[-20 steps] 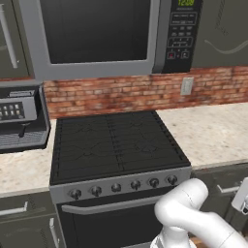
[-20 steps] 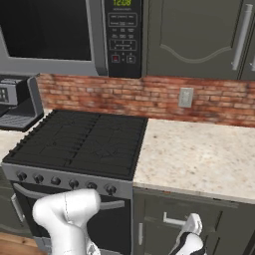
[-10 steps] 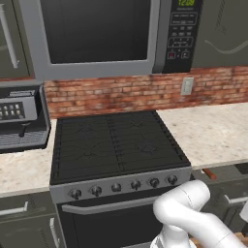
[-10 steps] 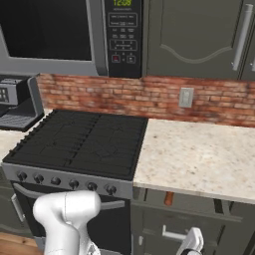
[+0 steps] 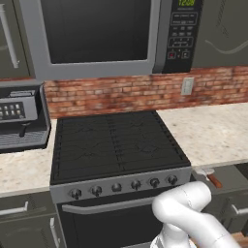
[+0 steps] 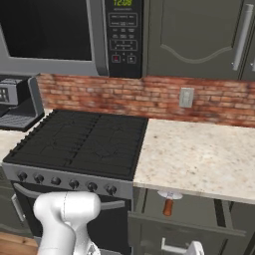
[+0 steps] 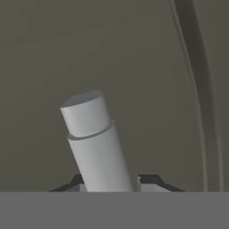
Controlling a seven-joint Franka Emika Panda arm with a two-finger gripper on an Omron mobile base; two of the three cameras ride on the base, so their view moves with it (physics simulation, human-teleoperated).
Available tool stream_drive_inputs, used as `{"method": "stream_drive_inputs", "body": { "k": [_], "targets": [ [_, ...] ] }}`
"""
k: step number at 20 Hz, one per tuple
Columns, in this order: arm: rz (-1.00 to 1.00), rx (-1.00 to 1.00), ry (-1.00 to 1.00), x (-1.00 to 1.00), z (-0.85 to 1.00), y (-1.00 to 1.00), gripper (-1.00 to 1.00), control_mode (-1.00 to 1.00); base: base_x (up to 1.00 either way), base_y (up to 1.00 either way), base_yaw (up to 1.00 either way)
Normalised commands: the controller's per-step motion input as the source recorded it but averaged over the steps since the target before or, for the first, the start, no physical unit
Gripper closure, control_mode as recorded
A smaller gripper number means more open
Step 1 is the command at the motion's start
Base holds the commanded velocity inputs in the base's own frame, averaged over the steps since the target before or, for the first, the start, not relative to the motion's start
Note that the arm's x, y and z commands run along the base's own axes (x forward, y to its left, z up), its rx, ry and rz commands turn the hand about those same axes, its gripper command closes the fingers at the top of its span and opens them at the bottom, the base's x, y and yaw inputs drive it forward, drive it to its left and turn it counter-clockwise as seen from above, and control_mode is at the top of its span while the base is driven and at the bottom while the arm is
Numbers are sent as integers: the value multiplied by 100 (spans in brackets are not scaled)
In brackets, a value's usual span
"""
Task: Take the pizza cutter from the drawer on the right and place it on the dining counter for cutting.
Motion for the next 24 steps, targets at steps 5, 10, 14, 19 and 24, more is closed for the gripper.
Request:
{"method": "stream_drive_inputs", "body": {
  "k": [5,10,14,19,24],
  "targets": [
    [0,0,1,-65,-2,-27,100,-100,0,0,0],
    [0,0,1,-63,-3,-28,100,-100,0,0,0],
    [0,0,2,-55,-3,-24,100,-100,0,0,0],
    [0,0,0,-53,-3,-22,100,-100,0,0,0],
    [0,0,0,-48,-4,-21,100,-100,0,0,0]
  ]
}}
